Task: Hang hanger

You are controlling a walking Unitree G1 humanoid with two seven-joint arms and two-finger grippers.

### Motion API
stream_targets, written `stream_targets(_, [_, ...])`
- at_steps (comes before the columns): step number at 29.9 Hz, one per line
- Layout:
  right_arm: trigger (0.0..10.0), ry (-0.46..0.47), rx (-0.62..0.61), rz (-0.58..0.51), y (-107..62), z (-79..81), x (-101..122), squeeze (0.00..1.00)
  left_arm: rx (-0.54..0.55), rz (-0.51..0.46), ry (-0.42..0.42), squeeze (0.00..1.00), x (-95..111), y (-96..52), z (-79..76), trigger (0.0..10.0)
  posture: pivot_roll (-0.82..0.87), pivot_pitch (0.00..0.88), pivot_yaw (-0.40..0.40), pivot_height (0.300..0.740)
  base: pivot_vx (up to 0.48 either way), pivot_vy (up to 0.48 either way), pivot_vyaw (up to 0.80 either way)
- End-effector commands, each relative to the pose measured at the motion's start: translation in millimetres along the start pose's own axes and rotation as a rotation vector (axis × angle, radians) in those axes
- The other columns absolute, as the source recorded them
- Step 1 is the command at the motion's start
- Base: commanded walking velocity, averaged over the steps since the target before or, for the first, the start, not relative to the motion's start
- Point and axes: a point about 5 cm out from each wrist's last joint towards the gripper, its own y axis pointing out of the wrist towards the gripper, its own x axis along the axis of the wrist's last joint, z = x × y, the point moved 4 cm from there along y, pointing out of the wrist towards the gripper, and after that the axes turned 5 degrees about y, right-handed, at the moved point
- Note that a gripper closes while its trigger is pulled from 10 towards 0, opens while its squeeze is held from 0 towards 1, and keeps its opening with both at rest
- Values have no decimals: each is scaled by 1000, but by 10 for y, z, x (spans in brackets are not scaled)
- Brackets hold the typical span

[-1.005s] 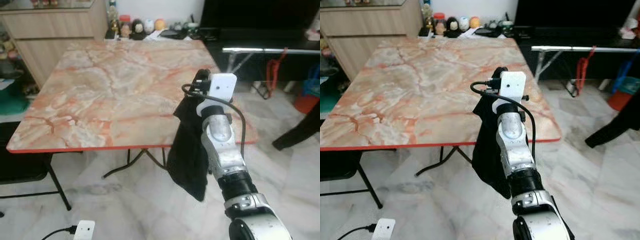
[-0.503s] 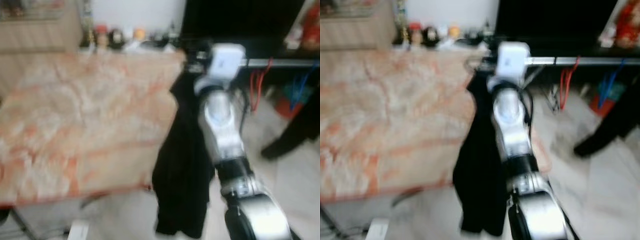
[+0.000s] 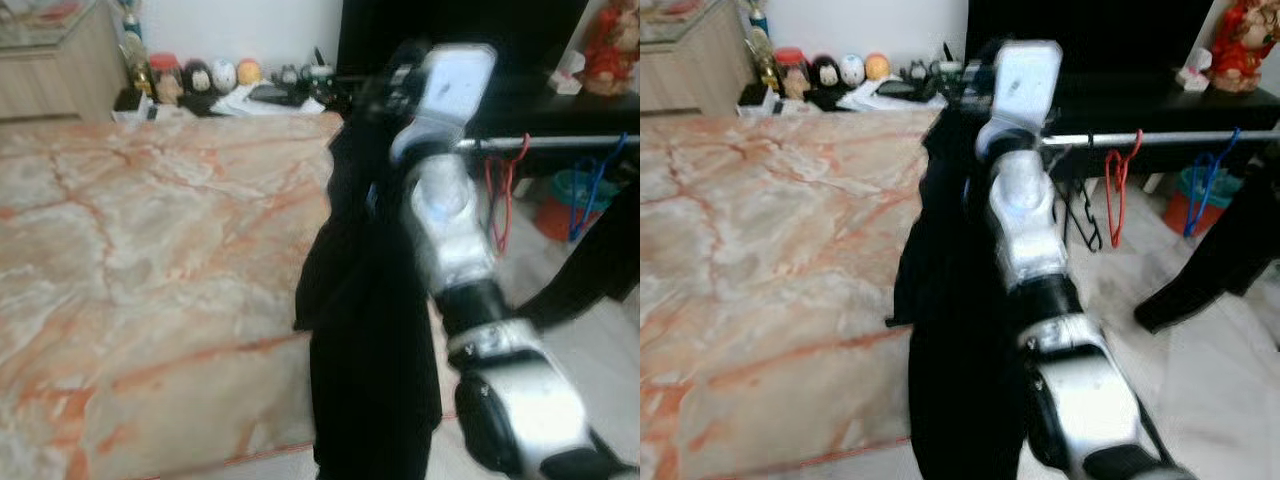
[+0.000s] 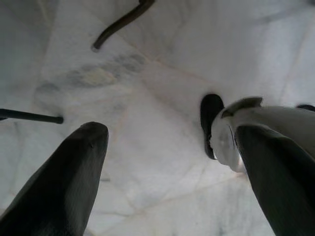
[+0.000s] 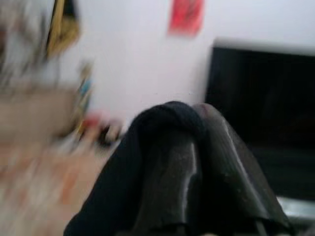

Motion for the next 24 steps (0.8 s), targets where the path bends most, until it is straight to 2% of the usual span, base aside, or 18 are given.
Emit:
stream_targets(1, [10000, -17, -6, 38, -58, -56, -63, 0, -16, 37, -1, 0, -133, -22, -54, 10000, 64, 0, -33, 740, 0, 0, 0])
stream_targets(3, [10000, -19, -8, 96, -190, -104, -259, 0, -19, 40, 1, 0, -139, -23, -61, 10000, 62, 0, -31, 740, 0, 0, 0])
stream_targets(4, [10000, -23, -29, 160, -303, -189, -436, 0, -21, 41, 2, 0, -144, -24, -70, 10000, 60, 0, -28, 740, 0, 0, 0])
stream_targets(10, [10000, -22, -58, 199, -441, -363, -515, 0, -25, 47, 12, 0, -154, -26, -84, 10000, 50, 0, -25, 740, 0, 0, 0])
stream_targets(16, [10000, -51, -49, 234, -603, -380, -484, 24, -26, 48, 11, 0, -158, -27, -100, 10000, 50, 0, -33, 740, 0, 0, 0])
stream_targets(17, [10000, -52, -48, 242, -629, -378, -496, 1000, -27, 48, 11, 0, -155, -26, -102, 10000, 50, 0, -33, 740, 0, 0, 0])
stream_targets(24, [10000, -40, -78, 303, -798, -401, -629, 1000, -32, 48, 17, 0, -148, -24, -111, 10000, 49, 0, -31, 740, 0, 0, 0])
